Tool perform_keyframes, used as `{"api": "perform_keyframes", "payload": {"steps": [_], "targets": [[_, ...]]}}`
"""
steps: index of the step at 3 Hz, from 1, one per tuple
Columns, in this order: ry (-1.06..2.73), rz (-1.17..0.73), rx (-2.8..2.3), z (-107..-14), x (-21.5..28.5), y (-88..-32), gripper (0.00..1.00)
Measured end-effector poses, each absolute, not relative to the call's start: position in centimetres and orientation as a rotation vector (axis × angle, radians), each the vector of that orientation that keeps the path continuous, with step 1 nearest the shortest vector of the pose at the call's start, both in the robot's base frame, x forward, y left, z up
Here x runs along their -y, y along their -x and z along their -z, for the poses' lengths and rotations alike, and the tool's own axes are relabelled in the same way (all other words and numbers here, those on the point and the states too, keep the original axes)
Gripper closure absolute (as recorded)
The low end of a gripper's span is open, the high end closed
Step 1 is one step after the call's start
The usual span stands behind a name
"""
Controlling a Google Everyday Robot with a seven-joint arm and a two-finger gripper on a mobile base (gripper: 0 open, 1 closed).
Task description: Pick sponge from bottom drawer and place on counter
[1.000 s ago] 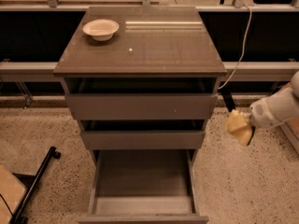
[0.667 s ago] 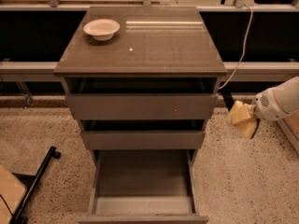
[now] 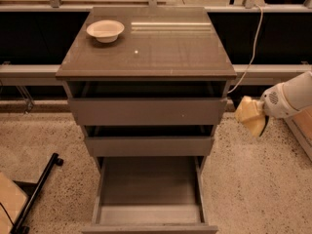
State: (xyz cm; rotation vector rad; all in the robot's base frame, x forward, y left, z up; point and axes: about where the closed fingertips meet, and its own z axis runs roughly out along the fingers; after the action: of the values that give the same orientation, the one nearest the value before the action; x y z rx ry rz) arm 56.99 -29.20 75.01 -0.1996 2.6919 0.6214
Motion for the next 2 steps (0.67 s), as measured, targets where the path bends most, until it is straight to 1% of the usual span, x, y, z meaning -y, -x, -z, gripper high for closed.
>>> {"api": "perform_keyframes", "payload": {"steps": [2], "targets": [[0.347, -0.453, -2.452, -84.6, 26.2, -58.8, 1.0]]}}
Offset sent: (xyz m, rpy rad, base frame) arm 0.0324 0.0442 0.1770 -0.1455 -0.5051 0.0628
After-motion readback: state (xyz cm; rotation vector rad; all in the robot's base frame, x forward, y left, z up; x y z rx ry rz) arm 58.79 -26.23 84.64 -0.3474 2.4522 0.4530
